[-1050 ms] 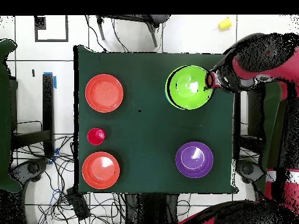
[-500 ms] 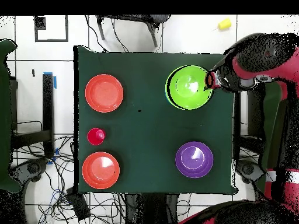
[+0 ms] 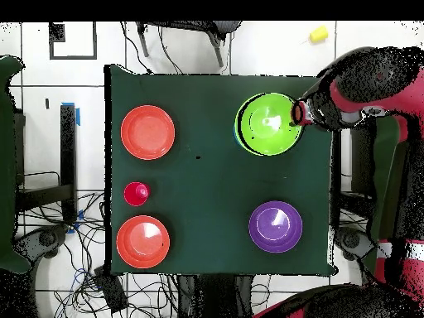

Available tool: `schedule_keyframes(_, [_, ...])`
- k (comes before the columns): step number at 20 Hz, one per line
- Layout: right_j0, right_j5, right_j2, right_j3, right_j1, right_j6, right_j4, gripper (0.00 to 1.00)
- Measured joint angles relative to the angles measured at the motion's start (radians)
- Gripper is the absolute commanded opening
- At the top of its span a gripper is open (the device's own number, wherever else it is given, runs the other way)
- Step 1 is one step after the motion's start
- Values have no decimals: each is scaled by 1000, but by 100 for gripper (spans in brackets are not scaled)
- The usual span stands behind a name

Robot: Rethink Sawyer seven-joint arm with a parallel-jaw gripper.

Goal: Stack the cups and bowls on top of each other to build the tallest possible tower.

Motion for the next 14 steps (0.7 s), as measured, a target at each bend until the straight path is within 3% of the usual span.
schedule_keyframes(14, [0,-44,1,-19,5,0,1,0])
